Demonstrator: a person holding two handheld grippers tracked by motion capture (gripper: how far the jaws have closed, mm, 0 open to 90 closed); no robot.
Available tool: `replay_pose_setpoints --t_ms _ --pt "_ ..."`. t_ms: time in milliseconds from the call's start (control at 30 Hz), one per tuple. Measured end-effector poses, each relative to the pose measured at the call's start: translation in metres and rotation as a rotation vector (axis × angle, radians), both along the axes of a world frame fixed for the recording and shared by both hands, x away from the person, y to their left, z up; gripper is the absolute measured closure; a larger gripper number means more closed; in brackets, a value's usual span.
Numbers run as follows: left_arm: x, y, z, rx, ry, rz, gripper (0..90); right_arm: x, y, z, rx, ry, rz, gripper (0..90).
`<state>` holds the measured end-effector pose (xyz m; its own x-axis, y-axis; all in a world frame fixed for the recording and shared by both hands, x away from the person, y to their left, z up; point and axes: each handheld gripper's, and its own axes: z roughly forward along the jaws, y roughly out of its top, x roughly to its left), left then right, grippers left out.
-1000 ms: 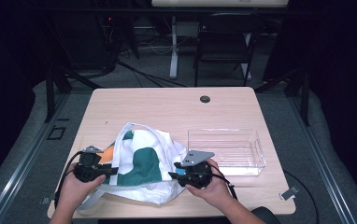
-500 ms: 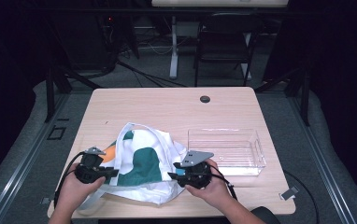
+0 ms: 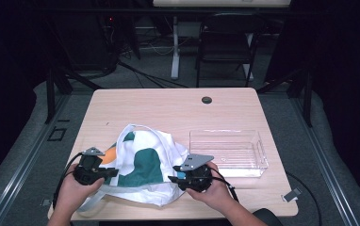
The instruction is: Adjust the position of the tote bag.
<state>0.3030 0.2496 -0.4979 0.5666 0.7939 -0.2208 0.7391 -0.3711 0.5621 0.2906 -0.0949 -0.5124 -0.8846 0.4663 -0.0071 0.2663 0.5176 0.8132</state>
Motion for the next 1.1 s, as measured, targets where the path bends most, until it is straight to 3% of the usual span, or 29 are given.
replay_pose_setpoints --t_ms 367,467,700,933,1100 --pt "0.001 0.003 0.012 -0.033 -0.068 0.022 87.9 -0.008 0.009 0.002 -0.051 -0.066 0.031 67.3" --pt "0.001 0.003 0.013 -0.037 -0.078 0.028 88.0 -0.009 0.011 0.002 -0.050 -0.069 0.037 67.4" --pt "0.004 0.009 0.017 -0.052 -0.096 0.041 87.9 -0.009 0.028 0.008 -0.090 -0.126 0.079 64.5" --pt "0.006 0.014 0.021 -0.071 -0.115 0.053 87.9 -0.004 0.044 0.013 -0.099 -0.109 0.120 65.1" --pt "0.007 0.018 0.022 -0.083 -0.113 0.058 87.9 -0.001 0.061 0.015 -0.137 -0.115 0.153 65.8"
